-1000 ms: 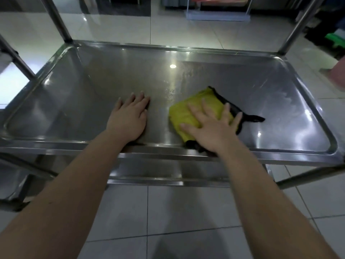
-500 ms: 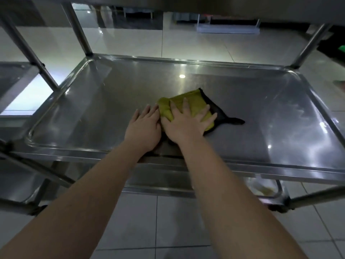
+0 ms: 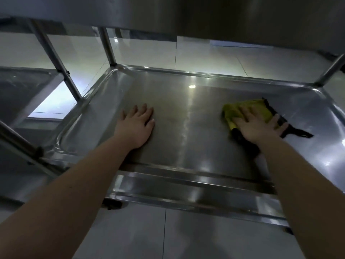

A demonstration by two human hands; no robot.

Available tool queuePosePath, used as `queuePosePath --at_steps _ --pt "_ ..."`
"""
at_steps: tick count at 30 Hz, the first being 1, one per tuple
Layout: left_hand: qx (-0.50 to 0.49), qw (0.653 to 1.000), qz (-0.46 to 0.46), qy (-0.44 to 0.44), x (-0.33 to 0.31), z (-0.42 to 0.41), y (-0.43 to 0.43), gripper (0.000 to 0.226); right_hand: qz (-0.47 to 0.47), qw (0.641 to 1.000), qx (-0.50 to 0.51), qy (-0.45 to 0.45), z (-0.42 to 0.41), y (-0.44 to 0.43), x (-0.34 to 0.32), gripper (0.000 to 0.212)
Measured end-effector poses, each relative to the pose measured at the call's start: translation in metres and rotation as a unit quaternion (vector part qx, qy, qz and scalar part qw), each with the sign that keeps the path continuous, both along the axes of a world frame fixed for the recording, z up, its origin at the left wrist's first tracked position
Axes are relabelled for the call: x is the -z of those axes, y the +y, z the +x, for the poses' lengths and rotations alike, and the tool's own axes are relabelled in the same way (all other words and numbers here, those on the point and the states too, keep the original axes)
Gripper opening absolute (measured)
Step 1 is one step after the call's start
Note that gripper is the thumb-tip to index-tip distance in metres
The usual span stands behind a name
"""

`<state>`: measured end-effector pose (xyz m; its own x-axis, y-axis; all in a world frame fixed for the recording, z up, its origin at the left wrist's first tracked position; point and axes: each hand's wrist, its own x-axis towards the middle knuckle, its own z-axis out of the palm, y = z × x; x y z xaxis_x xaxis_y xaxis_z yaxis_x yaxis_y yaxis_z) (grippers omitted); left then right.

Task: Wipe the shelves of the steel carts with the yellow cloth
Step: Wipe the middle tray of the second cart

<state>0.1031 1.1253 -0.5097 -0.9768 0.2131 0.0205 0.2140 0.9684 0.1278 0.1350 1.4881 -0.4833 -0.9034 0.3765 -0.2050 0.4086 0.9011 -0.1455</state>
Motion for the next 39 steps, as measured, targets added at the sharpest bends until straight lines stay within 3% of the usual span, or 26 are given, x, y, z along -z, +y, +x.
queuePosePath --at_steps 3,6,8,12,14,18,24,27,30,32,36,39 --pt "0.0 1.0 -0.005 0.008 0.003 -0.001 0.003 0.058 -0.038 0.995 0.088 -0.008 -0.013 0.023 -0.008 0.07" --pt "-0.001 1.0 -0.006 0.018 0.005 0.001 0.007 0.058 -0.033 0.992 0.125 -0.002 -0.036 -0.021 -0.008 0.072" --pt "-0.002 1.0 0.001 0.023 0.005 0.002 0.007 0.058 -0.008 0.997 0.074 0.008 -0.054 -0.081 -0.005 0.072" --pt "-0.014 0.999 0.017 0.036 0.006 0.003 0.003 0.06 -0.002 0.993 -0.118 -0.001 -0.07 -0.214 0.002 0.065" --pt "-0.023 0.999 0.028 0.034 0.005 0.004 0.002 0.063 0.002 0.986 -0.167 0.001 -0.071 -0.24 0.006 0.062" --pt "-0.019 0.999 0.03 0.029 0.005 0.003 0.004 0.06 0.011 0.988 -0.149 0.031 -0.076 -0.18 0.006 0.06" --pt "-0.024 0.999 0.03 0.026 0.007 0.003 0.009 0.06 -0.005 0.999 0.05 0.009 -0.06 -0.012 -0.003 0.064" --pt "-0.023 0.999 0.027 0.033 0.008 0.006 0.012 0.06 -0.009 0.998 0.063 0.006 -0.049 -0.014 -0.002 0.065" --pt "-0.024 0.999 0.031 0.028 0.006 0.007 0.011 0.059 -0.003 1.0 0.009 0.027 -0.041 -0.073 0.003 0.065" --pt "-0.022 0.997 0.067 0.016 0.004 0.005 0.006 0.055 0.007 0.998 -0.061 0.032 -0.028 -0.124 0.007 0.064" --pt "-0.026 0.963 0.268 -0.019 -0.003 0.005 -0.001 0.047 0.024 0.987 -0.149 0.045 0.013 -0.211 0.016 0.061" --pt "-0.019 0.959 0.28 -0.031 -0.013 0.012 0.0 0.047 0.017 0.982 -0.185 0.036 0.036 -0.232 0.018 0.067"
